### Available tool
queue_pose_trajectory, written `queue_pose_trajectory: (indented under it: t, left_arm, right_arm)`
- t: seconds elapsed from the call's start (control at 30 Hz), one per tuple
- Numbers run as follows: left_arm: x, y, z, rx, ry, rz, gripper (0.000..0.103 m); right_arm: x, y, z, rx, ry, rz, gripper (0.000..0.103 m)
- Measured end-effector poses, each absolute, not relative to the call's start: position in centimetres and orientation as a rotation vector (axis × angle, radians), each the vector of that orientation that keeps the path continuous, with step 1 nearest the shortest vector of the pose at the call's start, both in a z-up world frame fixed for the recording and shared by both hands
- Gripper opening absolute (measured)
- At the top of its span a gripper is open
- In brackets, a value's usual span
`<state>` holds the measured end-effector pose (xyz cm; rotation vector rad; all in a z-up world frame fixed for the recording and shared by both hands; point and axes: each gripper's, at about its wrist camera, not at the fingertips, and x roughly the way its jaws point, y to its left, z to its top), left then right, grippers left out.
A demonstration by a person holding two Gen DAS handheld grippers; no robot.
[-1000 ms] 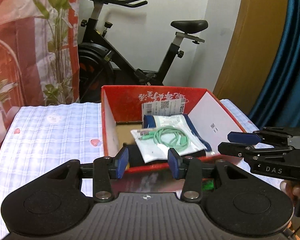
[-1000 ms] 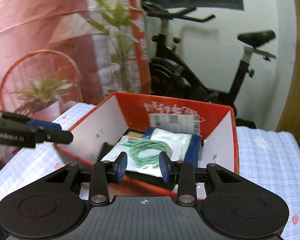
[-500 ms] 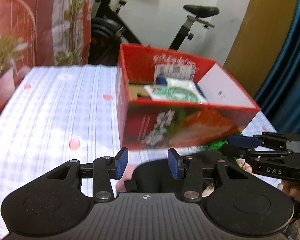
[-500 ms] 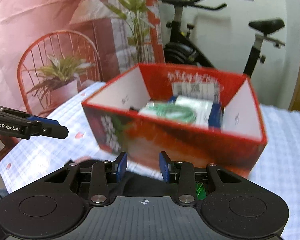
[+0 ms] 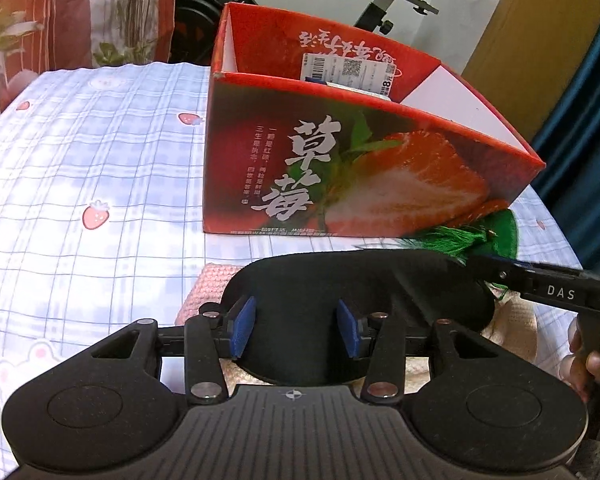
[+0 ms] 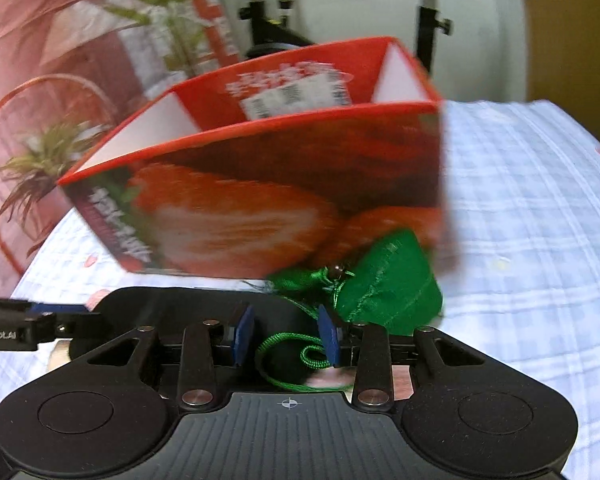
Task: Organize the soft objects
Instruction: 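Lower the left gripper onto the black eye mask and close on it, then carry the black eye mask with the left gripper and release it into the box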
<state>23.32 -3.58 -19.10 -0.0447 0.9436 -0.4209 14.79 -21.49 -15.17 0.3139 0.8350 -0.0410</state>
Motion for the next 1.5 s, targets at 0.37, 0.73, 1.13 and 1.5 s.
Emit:
queue_pose_trajectory:
  t: [0.37, 0.73, 1.13, 1.5]
  left_arm:
    - [22.3, 0.4, -17.8, -0.145, 0.909, -0.351, 0.057]
    - [23.0, -1.4, -18.0, -0.121, 0.894, -0.399, 0.058]
    - [23.4, -2.2, -19.5, -0.170, 0.929, -0.386, 0.063]
    - [21.6, -1.7, -17.0, -0.128, 0.830, -0.435, 0.021]
  right_arm:
    - [13.0, -22.3, -15.3, 0.397, 0.793, -0.056, 0.038]
    - [12.4, -20.5, -14.8, 0.367, 0.802, -0.024, 0.043]
    - [12.6, -20.6, -16.5, 0.439, 0.820, -0.042, 0.054]
    - [12.7, -19.6, -15.5, 0.443, 0.802, -0.016, 0.057]
